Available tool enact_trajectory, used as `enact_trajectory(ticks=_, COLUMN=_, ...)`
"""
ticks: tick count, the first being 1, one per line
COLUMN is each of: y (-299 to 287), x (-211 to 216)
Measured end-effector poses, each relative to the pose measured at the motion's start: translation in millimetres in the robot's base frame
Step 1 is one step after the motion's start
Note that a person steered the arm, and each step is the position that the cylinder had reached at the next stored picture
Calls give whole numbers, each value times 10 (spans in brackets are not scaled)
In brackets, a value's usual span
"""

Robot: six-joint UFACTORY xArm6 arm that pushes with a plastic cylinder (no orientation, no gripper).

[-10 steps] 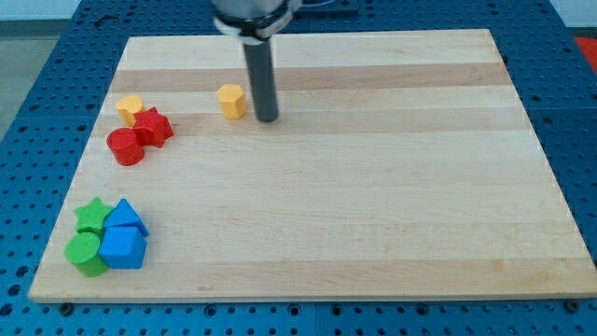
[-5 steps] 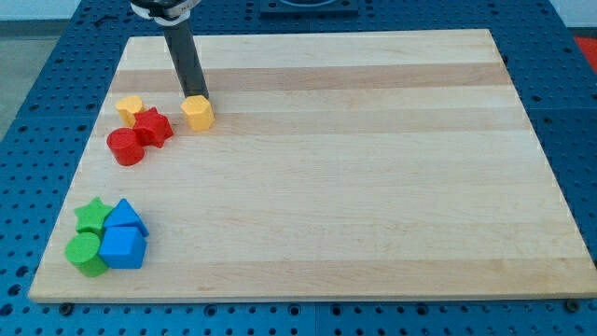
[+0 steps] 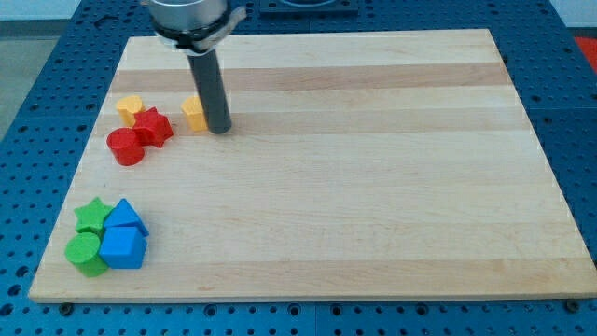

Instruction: Push yellow hexagon closer to the red star

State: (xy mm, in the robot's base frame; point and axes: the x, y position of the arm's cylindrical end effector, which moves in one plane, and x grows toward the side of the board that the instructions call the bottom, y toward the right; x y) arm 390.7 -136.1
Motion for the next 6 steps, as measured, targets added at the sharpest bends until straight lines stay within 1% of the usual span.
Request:
enact_trajectory(ticks=1, y=-217, x=-74)
enact_trajectory(ticks=2, y=-247, x=-76)
enact_trajectory(ticks=3, y=-84, x=-94)
enact_trajectory(ticks=4, y=-30, x=-265)
enact_trajectory(ticks=5, y=-102, x=-373)
enact_trajectory(ticks=6, y=-297, x=-373)
